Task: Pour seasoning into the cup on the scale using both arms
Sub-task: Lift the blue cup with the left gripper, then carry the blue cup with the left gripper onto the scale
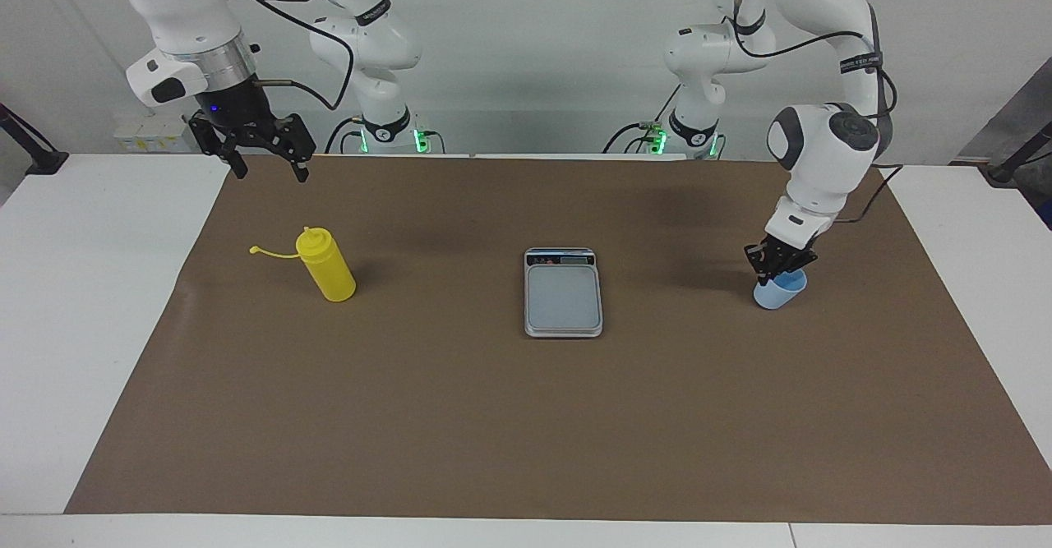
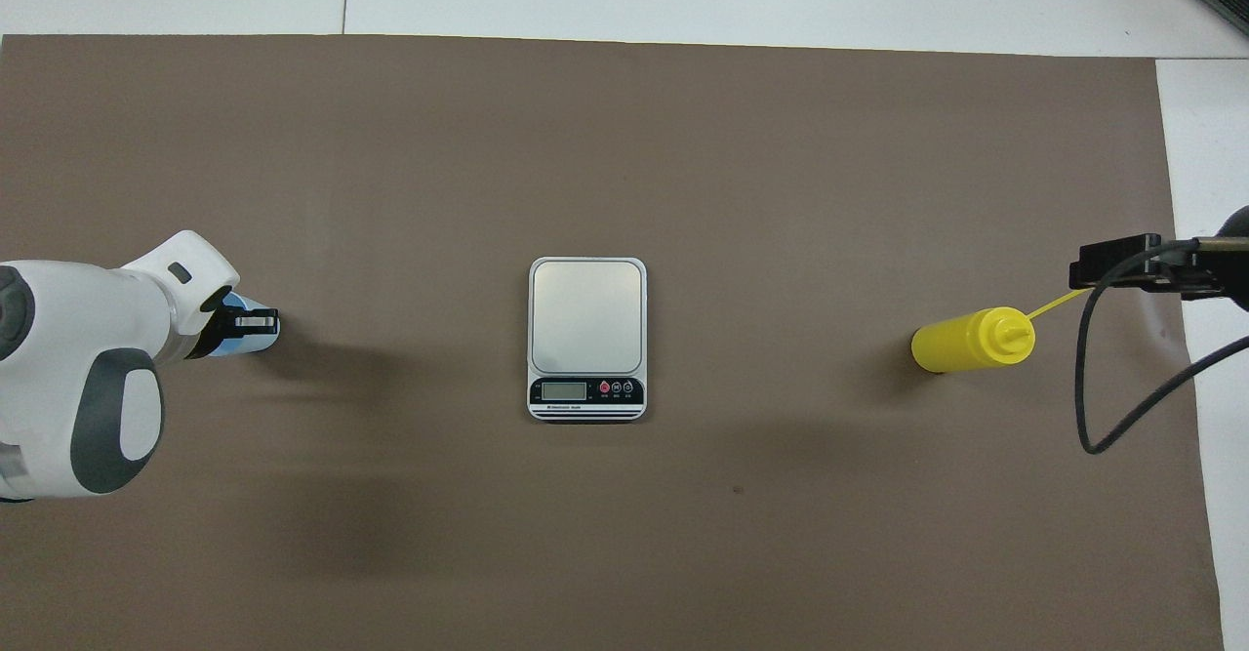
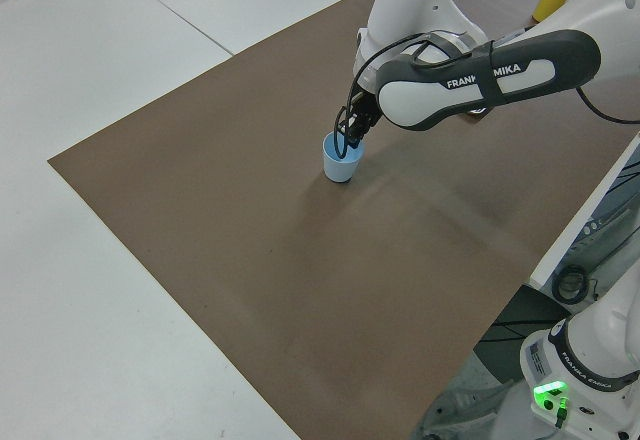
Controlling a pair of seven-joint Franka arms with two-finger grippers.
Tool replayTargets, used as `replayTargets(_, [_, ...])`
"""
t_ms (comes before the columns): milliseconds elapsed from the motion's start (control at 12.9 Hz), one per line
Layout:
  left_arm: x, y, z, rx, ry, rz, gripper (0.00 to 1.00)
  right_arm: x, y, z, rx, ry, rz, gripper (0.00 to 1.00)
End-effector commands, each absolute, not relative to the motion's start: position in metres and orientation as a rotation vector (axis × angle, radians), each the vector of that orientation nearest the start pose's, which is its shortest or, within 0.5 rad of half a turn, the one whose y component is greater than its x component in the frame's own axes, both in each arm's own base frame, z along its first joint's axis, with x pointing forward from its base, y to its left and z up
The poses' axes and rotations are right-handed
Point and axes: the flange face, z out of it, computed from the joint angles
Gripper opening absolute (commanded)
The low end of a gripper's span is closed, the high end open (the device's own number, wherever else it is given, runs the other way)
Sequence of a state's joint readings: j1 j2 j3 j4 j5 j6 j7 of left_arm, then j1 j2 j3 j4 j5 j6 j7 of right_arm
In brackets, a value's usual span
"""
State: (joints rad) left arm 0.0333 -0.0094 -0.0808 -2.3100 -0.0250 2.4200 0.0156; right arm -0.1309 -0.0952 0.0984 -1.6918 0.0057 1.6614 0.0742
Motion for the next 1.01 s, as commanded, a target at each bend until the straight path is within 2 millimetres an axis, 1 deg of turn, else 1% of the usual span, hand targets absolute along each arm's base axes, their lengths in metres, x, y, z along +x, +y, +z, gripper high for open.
replayTargets(0, [0.524, -0.036, 0.361, -3.156, 0.081, -0.166, 0.00, 0.526, -0.019, 0.626, -3.168, 0.216, -0.103, 1.00])
replayTargets(78, [0.525, -0.050, 0.364, -3.157, 0.120, -0.175, 0.00, 0.526, -0.018, 0.627, -3.162, 0.274, -0.109, 1.00])
replayTargets(156, [0.527, -0.059, 0.367, -3.159, 0.128, -0.185, 0.00, 0.527, -0.013, 0.625, -3.156, 0.306, -0.110, 1.00])
replayTargets(233, [0.530, -0.071, 0.368, -3.167, 0.084, -0.188, 0.00, 0.527, -0.010, 0.625, -3.154, 0.325, -0.108, 1.00])
replayTargets(389, [0.525, -0.115, 0.372, -3.187, -0.055, -0.199, 0.00, 0.526, -0.008, 0.623, -3.140, 0.352, -0.094, 1.00])
replayTargets(545, [0.518, -0.157, 0.377, -3.205, -0.136, -0.205, 0.00, 0.526, -0.007, 0.621, -3.137, 0.355, -0.094, 1.00])
replayTargets(622, [0.514, -0.176, 0.378, -3.225, -0.190, -0.196, 0.00, 0.526, -0.007, 0.623, -3.136, 0.355, -0.106, 1.00])
replayTargets(700, [0.509, -0.195, 0.382, -3.250, -0.215, -0.185, 0.00, 0.526, -0.007, 0.623, -3.136, 0.352, -0.106, 1.00])
replayTargets(778, [0.502, -0.217, 0.386, -3.258, -0.185, -0.154, 0.00, 0.526, -0.007, 0.622, -3.136, 0.352, -0.106, 1.00])
replayTargets(934, [0.501, -0.248, 0.405, -3.252, -0.169, -0.082, 0.00, 0.527, -0.006, 0.623, -3.136, 0.347, -0.113, 1.00])
